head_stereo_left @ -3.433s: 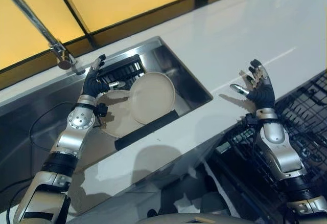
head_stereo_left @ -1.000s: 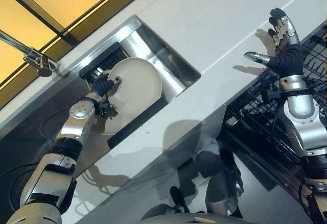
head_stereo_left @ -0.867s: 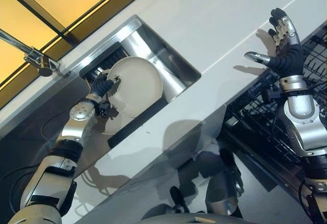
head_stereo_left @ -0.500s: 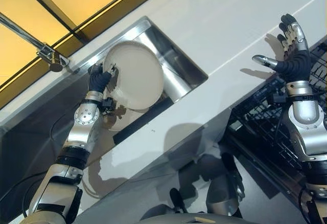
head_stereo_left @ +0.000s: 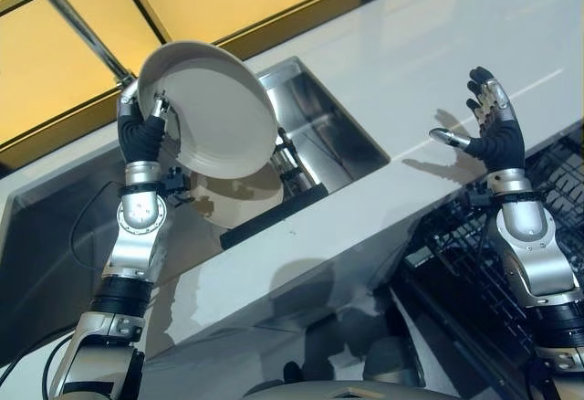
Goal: Pick up plates and place into dishwasher.
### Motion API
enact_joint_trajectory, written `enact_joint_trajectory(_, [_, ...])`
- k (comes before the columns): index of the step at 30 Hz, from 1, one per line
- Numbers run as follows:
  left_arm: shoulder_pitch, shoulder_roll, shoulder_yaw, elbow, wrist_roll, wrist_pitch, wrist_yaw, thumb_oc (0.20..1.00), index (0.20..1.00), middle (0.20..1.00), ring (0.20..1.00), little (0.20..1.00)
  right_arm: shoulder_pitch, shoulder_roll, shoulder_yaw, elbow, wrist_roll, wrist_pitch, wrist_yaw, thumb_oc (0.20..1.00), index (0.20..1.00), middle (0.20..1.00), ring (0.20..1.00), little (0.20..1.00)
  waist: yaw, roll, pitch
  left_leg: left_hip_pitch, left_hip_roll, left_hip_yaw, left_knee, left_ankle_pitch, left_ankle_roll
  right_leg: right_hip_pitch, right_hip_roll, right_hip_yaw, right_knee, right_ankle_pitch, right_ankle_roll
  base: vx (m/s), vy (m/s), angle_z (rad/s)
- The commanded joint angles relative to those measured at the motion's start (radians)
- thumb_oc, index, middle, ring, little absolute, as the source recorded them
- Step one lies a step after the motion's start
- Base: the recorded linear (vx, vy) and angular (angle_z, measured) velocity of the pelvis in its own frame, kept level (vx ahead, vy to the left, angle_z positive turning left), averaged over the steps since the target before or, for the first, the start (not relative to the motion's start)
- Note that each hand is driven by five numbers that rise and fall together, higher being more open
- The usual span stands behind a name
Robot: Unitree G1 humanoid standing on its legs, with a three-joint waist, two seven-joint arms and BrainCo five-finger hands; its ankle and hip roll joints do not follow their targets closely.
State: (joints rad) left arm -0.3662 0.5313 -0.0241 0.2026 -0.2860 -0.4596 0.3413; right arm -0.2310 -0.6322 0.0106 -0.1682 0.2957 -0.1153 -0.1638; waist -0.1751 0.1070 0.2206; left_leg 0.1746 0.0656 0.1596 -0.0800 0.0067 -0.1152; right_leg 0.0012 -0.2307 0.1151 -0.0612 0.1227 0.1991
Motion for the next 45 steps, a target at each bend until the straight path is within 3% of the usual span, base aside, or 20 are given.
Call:
enact_joint_trajectory(1, [-0.026, 0.069, 0.036, -0.080, 0.069, -0.087, 0.039, 0.200, 0.200, 0.200, 0.200, 0.200, -0.118, 0.028, 0.046, -0.119, -0.005, -0.065, 0.030, 1.000, 1.000, 1.000, 1.000, 1.000, 0.037, -0.057, -0.089, -0.079, -0.035, -0.057, 0.102, -0.090, 0.055, 0.007, 0.047, -0.056, 0.126, -0.147, -0.052, -0.03, -0.135, 0.11])
enact_joint_trajectory(11, [-0.065, 0.046, -0.048, -0.183, 0.166, -0.065, 0.075, 0.200, 0.200, 0.200, 0.200, 0.200, -0.156, 0.112, 0.181, -0.212, 0.080, 0.007, 0.122, 1.000, 1.000, 1.000, 1.000, 1.000, 0.085, -0.098, -0.132, -0.064, -0.015, -0.072, 0.076, -0.080, 0.059, 0.047, 0.077, -0.107, 0.126, -0.168, -0.061, -0.05, -0.085, 0.09])
enact_joint_trajectory(21, [-0.063, -0.022, -0.189, -0.270, 0.277, -0.093, 0.098, 0.200, 0.200, 0.200, 0.200, 0.200, -0.185, 0.208, 0.331, -0.212, 0.160, 0.055, 0.090, 1.000, 1.000, 1.000, 1.000, 1.000, 0.122, -0.114, -0.160, -0.058, -0.016, -0.088, 0.069, -0.080, 0.063, 0.073, 0.087, -0.131, 0.115, -0.173, -0.063, -0.02, -0.027, 0.06])
enact_joint_trajectory(33, [-0.086, -0.070, -0.311, -0.328, 0.333, -0.112, 0.131, 0.200, 0.200, 0.200, 0.200, 0.200, -0.250, 0.282, 0.451, -0.181, 0.235, 0.068, 0.030, 1.000, 1.000, 1.000, 1.000, 1.000, 0.151, -0.126, -0.172, -0.061, -0.021, -0.105, 0.076, -0.087, 0.068, 0.090, 0.094, -0.144, 0.096, -0.171, -0.069, 0.00, -0.010, 0.00])
enact_joint_trajectory(38, [-0.073, -0.077, -0.328, -0.334, 0.318, -0.114, 0.112, 0.200, 0.200, 0.200, 0.200, 0.200, -0.259, 0.290, 0.473, -0.178, 0.266, 0.103, 0.043, 1.000, 1.000, 1.000, 1.000, 1.000, 0.157, -0.129, -0.182, -0.062, -0.020, -0.104, 0.072, -0.085, 0.069, 0.091, 0.098, -0.141, 0.089, -0.169, -0.071, 0.00, 0.000, 0.00])
enact_joint_trajectory(42, [-0.052, -0.089, -0.336, -0.338, 0.195, -0.091, 0.020, 0.200, 0.200, 0.200, 0.200, 0.200, -0.255, 0.287, 0.480, -0.181, 0.330, 0.114, 0.048, 1.000, 1.000, 1.000, 1.000, 1.000, 0.161, -0.134, -0.185, -0.062, -0.021, -0.106, 0.073, -0.086, 0.070, 0.094, 0.098, -0.141, 0.081, -0.164, -0.070, 0.00, 0.000, 0.00])
enact_joint_trajectory(45, [-0.031, -0.104, -0.361, -0.349, 0.213, -0.110, -0.017, 0.200, 0.200, 0.200, 0.200, 0.200, -0.256, 0.290, 0.478, -0.178, 0.337, 0.112, 0.055, 1.000, 1.000, 1.000, 1.000, 1.000, 0.165, -0.136, -0.184, -0.067, -0.022, -0.111, 0.073, -0.085, 0.071, 0.089, 0.097, -0.140, 0.077, -0.157, -0.068, 0.00, 0.000, 0.00])
